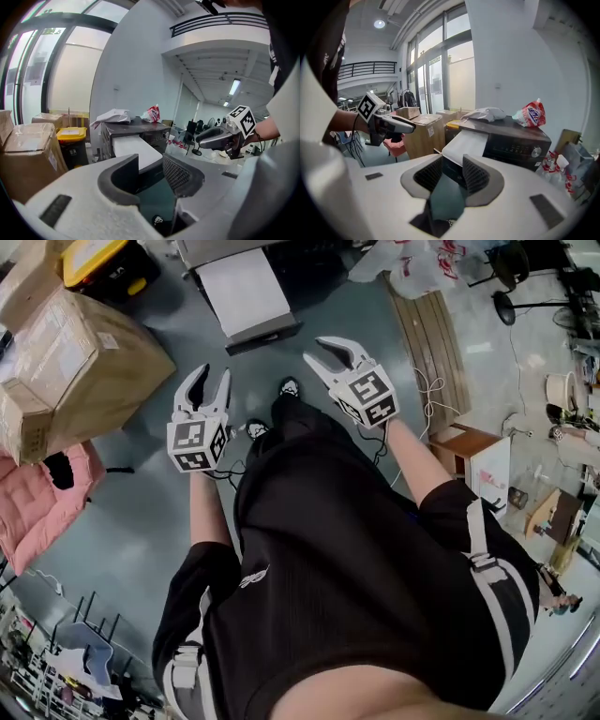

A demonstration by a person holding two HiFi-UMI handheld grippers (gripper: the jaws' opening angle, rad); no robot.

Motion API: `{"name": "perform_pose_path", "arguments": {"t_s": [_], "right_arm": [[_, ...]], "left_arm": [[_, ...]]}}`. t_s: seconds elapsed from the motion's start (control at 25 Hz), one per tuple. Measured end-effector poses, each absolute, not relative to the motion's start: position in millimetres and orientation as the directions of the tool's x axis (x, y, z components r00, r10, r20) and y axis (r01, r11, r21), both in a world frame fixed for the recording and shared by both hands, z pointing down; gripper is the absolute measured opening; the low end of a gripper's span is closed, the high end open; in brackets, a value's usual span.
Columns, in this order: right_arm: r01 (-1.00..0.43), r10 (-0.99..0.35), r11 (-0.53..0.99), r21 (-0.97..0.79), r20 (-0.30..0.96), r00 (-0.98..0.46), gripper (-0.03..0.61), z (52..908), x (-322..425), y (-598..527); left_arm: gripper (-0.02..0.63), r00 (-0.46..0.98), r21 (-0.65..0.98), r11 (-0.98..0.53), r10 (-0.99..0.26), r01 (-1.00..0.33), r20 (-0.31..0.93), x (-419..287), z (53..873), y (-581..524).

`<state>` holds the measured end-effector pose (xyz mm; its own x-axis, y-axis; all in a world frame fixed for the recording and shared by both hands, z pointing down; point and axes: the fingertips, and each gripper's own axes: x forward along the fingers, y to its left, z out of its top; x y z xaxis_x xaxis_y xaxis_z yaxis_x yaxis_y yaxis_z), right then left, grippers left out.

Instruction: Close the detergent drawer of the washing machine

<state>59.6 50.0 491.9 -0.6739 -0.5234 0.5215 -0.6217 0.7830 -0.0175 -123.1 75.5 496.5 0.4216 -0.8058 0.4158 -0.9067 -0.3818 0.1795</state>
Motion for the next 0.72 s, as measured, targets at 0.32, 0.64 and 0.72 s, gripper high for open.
{"name": "perform_pose_path", "arguments": {"t_s": [0.32, 0.64, 0.72], "right_arm": [[-0.576, -0.416, 0.805, -0.142, 0.557, -0.718, 0.143, 530.6, 69.4, -2.7], [-0.514, -0.298, 0.824, -0.240, 0.588, -0.752, 0.143, 577.6, 76.1, -18.8], [-0.509, -0.278, 0.819, -0.265, 0.593, -0.755, 0.143, 587.4, 77.2, -17.7]], "left_arm": [[0.169, 0.448, 0.162, -0.428, -0.741, -0.889, 0.501, -122.2, 512.4, 23.5], [0.193, 0.402, 0.152, -0.398, -0.678, -0.905, 0.615, -114.4, 558.7, 10.5], [0.195, 0.406, 0.182, -0.381, -0.666, -0.906, 0.625, -109.9, 567.1, 14.0]]}}
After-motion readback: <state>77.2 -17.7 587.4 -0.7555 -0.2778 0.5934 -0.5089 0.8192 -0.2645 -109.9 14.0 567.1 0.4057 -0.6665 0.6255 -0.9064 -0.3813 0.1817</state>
